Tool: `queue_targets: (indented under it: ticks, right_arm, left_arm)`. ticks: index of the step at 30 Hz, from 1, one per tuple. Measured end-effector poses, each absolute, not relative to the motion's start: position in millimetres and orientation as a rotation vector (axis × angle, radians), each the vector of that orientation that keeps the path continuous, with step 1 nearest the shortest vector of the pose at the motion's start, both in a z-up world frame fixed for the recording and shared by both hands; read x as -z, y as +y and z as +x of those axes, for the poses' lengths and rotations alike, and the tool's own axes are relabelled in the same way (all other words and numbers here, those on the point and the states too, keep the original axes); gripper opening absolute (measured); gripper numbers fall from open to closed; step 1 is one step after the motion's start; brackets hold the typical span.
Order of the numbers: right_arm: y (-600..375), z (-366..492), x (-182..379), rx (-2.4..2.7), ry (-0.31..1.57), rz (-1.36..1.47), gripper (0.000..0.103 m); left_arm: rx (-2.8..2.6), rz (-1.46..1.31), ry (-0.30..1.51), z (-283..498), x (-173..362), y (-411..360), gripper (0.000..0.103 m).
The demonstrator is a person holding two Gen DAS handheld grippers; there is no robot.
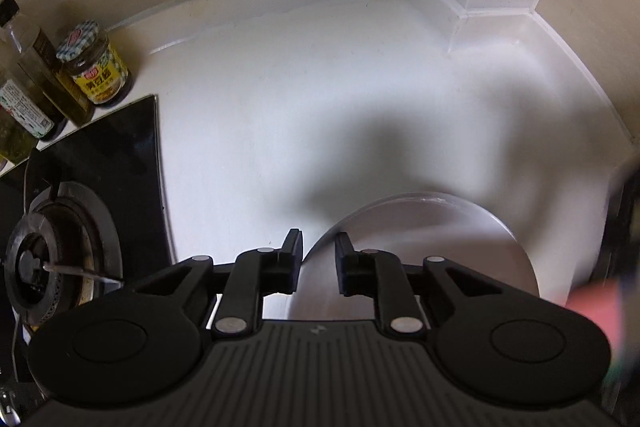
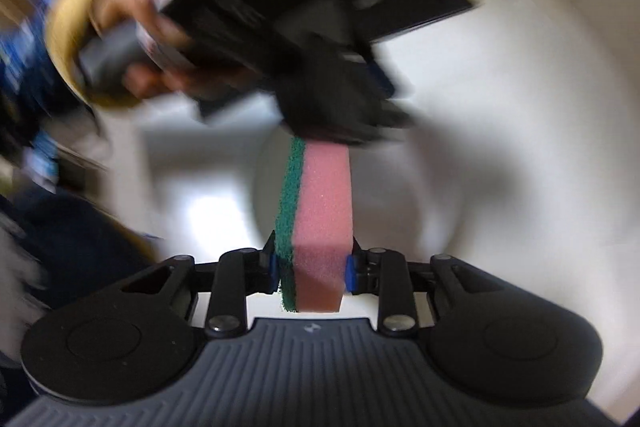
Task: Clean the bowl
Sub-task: 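Tilt the white bowl with the left gripper while the right scrubs its interior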
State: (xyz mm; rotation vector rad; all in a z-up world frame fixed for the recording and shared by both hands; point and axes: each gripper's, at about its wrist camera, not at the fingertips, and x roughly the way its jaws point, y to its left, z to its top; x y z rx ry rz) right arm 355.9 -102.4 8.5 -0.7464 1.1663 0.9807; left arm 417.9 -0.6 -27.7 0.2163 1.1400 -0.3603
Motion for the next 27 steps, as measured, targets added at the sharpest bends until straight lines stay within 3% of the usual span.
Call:
queue_targets:
  ticks: [2,8,17,21,25,27]
  right_arm:
    - [-100,339,-9,-0.947,1.026,-1.021,0.026]
    - [-75,279,33,-0.996,0.604,-1.732,0.026]
    - [-73,259,95,-1.048,0.182,-2.243,0.025]
    - [-76,259,112,-1.060,0.231,-2.307,0.025]
    - [-73,259,110,-1.096,0.441,-2.214,0.026]
    - [-61,265,95,-1.112,0.633,-2.024,0.026]
  left_arm:
    - [0.352,0.192,1.153,413,20,7,0.005]
    - [0.299,0.126,1.158,390,12,27,0.005]
    - [0.185,0.056,1.172,365,30,36,0.004]
    - [0.187,0.047,1.170,363,36,37,0.005]
    - [0.192,0.065,1.144,363,37,33,0.006]
    - [0.191,0.061,1.136,365,39,32,0.006]
